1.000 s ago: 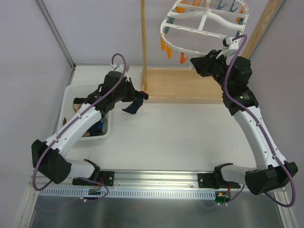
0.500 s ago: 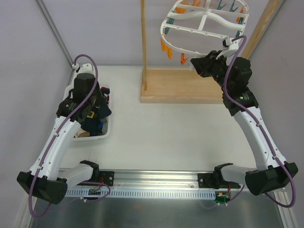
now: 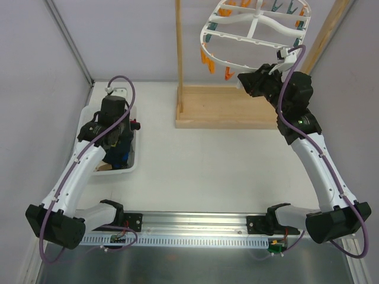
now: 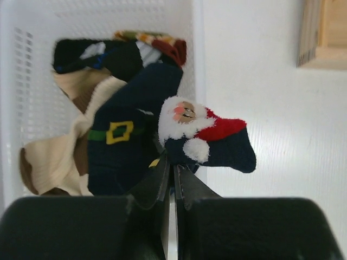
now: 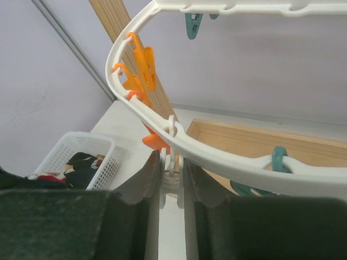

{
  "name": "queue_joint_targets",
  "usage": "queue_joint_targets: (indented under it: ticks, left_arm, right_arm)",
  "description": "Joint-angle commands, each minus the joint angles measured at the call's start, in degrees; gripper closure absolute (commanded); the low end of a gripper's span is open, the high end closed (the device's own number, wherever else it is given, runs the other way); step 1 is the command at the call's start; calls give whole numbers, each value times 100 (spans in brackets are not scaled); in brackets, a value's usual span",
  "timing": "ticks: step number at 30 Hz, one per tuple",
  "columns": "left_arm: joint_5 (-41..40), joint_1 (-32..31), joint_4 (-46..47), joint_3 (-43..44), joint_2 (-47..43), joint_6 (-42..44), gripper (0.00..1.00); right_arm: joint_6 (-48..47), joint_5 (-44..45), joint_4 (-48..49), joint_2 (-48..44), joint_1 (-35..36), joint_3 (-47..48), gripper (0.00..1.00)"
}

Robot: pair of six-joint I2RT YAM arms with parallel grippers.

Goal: Clip the socks to the hanger
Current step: Place the sock in the bin, then adjust the sock in the bin.

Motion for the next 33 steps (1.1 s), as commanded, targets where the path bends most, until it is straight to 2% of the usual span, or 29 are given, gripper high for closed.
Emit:
queue_joint_targets:
  ticks: [1,8,10,12,21,27,33]
  left_arm:
    - [833,-10,-122,-355,326,-174,100]
    - [929,-10,-140,-654,433,-122,100]
    - [1123,-10,-131,-725,406,-70,93]
    - [1466,-10,-148,-742,423,115,78]
    - [1598,-1,-140,-620,739,510,46]
    - [1819,-228,-139,-417,1030,1029,38]
    - [1011,-1108,-148,-566,1004,1662,34]
  right_arm:
    - [-65,-23,95,-25,-18,5,99]
    - [-162,109,-107,-96,-27,-47,99]
    - [-153,127,-98,-96,-27,-74,99]
    - [-144,101,-98,-78,-27,-83,99]
    - [-162,83,-89,-60,-36,-65,99]
    - [-214,161,-124,-96,-53,-109,99]
    - [-223,206,-151,-157,-89,-171,99]
